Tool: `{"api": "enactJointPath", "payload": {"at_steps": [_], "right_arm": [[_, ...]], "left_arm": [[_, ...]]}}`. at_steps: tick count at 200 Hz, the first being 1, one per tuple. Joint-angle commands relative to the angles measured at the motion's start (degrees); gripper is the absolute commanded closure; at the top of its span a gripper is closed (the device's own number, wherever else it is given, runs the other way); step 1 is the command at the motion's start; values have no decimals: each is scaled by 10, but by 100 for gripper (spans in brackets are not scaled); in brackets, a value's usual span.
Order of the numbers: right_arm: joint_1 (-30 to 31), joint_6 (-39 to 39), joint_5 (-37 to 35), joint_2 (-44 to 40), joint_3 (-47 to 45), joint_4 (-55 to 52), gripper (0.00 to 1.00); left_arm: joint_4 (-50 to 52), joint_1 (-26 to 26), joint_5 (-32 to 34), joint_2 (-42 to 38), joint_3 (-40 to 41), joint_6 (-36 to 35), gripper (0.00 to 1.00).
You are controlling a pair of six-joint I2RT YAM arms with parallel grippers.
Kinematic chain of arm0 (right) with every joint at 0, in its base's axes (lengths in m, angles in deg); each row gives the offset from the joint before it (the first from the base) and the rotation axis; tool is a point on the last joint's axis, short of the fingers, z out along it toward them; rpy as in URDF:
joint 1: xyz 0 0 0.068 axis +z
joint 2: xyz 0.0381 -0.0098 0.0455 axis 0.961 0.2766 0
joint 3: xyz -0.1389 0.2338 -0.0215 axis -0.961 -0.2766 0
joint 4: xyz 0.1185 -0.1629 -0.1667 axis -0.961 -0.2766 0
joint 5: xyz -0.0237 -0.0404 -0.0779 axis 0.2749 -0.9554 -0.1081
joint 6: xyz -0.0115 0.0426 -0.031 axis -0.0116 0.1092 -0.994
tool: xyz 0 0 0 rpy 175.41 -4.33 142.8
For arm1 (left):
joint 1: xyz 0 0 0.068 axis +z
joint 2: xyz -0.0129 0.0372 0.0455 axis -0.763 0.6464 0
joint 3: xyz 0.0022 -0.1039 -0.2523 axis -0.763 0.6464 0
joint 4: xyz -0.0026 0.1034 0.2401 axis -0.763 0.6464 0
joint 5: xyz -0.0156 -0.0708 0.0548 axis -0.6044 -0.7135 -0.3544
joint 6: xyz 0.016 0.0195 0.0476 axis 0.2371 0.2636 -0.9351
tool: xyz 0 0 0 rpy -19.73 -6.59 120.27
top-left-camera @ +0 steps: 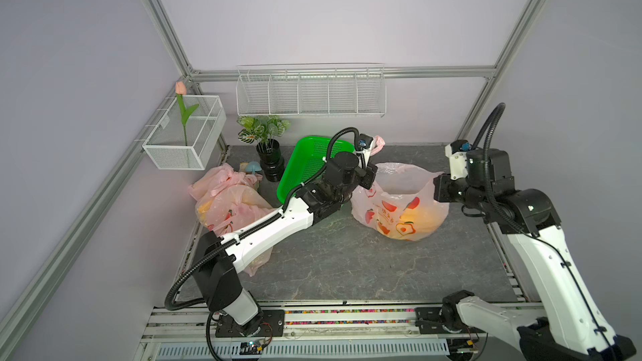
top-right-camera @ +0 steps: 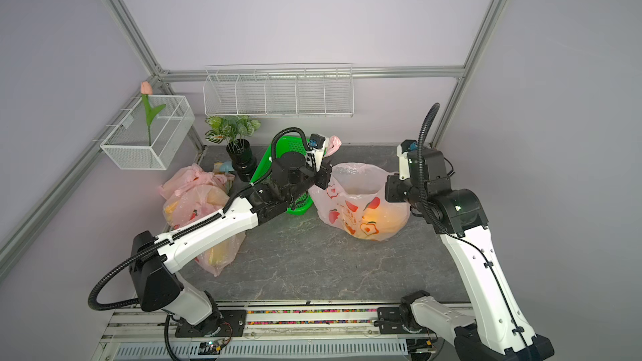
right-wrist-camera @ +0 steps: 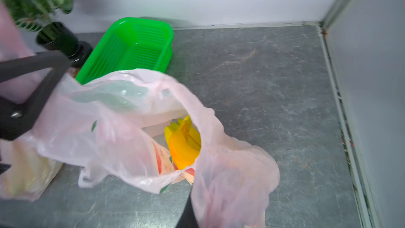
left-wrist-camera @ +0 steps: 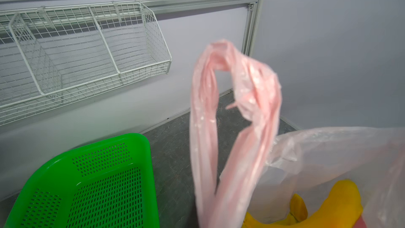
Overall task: Place the banana into a plastic bag & tie a knot
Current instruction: Adjust the plastic bag at the center of the board, then cross the plastic bag at the center of the board.
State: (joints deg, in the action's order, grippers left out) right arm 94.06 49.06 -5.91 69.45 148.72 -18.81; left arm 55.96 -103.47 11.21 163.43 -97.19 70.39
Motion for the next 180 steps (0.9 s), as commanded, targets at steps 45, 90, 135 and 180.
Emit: {"api": "enactJointPath", "payload": {"at_steps": [45, 90, 135, 180], "right_arm": [[73, -26, 69, 45, -60, 34, 93], [74, -34, 130, 36, -73, 103, 93], [62, -36, 205, 36, -113, 139, 93], [60, -54, 159, 37, -113, 144, 93]], "left_arm": [[101, -2, -162, -21, 9, -84, 100], [142, -2, -210, 47, -51, -82, 100], [150, -1, -235, 74, -72, -91, 100], [158, -1, -227, 51, -32, -117, 100]]}}
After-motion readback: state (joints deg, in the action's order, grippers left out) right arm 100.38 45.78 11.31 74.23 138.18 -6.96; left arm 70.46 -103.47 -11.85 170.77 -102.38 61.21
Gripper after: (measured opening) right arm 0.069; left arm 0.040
